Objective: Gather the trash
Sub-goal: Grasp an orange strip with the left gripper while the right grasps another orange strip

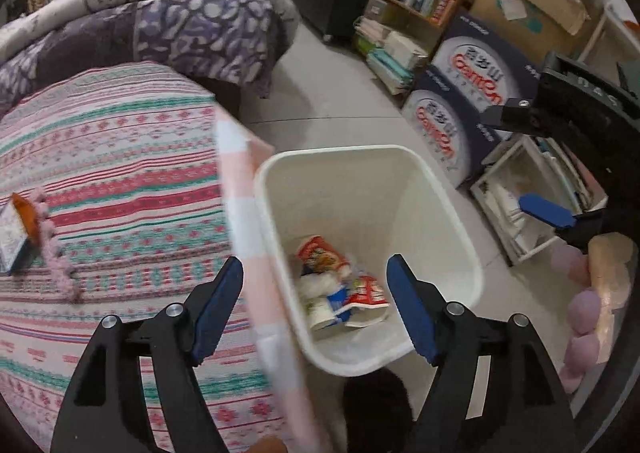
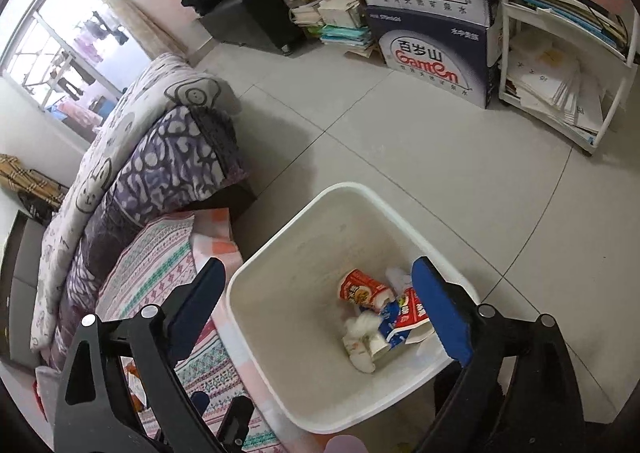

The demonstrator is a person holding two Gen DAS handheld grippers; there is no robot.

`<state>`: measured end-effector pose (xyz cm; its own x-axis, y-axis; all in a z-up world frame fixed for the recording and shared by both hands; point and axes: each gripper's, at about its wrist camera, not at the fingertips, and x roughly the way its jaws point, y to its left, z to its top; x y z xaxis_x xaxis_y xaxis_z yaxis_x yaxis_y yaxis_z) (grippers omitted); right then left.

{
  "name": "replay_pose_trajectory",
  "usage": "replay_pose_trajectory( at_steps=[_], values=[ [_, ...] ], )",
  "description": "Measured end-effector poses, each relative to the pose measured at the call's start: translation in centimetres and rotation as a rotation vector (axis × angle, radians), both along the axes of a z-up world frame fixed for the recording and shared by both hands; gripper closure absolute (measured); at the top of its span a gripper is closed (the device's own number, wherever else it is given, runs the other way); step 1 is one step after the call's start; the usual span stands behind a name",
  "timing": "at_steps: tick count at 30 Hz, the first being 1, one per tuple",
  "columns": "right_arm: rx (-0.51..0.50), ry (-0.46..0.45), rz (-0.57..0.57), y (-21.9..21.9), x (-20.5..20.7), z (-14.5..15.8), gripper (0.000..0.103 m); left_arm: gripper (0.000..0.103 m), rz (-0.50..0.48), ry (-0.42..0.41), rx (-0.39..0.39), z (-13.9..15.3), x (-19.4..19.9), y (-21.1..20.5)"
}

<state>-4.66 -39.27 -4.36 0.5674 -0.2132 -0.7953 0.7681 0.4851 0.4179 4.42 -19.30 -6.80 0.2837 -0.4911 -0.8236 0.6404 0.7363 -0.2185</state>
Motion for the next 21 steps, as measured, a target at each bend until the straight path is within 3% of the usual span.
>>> replay_pose_trajectory(
  at_steps=[8, 15, 21],
  values=[
    [-0.022, 0.042, 0.102, 3.6, 3.1, -0.4, 0.012, 0.025, 0.179, -0.088, 0.113, 0.6, 3.4, 5.1],
    [-0.023, 0.085, 0.194, 6.7, 5.4, -1.2, 0.012, 0.025, 0.448, -0.127, 0.240, 1.1, 8.4, 12.4],
    [-0.028, 0.112, 0.273, 9.5, 7.4, -1.9, 0.012, 0.025, 0.685, -0.034, 0.251, 0.4, 13.4, 20.8]
  ],
)
